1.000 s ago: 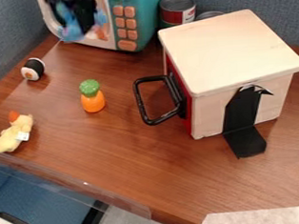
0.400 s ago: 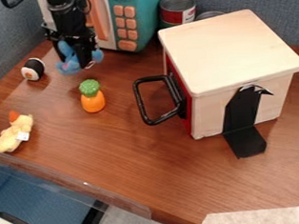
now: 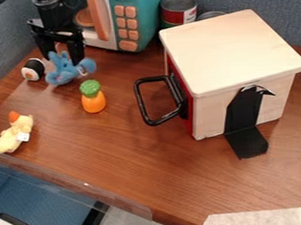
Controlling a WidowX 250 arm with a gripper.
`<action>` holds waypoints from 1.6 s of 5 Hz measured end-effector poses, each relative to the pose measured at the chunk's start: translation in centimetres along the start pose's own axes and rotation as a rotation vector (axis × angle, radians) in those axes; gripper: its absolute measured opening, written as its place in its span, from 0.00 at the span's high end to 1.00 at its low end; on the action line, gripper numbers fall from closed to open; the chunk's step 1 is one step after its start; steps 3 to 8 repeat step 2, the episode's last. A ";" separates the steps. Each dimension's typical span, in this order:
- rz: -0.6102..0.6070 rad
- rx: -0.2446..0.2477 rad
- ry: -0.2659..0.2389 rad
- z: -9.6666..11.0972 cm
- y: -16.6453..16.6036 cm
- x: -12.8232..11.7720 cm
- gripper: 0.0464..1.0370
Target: Move the blue toy from the top of the drawer to the left side of the table
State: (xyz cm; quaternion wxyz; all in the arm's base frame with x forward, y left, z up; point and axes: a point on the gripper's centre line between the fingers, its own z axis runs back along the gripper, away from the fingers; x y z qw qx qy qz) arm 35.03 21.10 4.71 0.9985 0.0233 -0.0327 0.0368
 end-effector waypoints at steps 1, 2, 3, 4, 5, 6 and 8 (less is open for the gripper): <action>-0.001 -0.024 -0.029 1.8 0.9 -0.7 0.04; -0.029 -0.033 -0.087 4.7 1.0 -1.1 0.04; -0.029 -0.033 -0.087 4.7 1.0 -1.1 0.04; -0.029 -0.033 -0.087 4.7 1.0 -1.1 0.04; -0.029 -0.033 -0.087 4.7 1.0 -1.1 0.04; -0.029 -0.033 -0.087 4.7 1.0 -1.1 0.04; -0.029 -0.033 -0.087 4.7 1.0 -1.1 0.04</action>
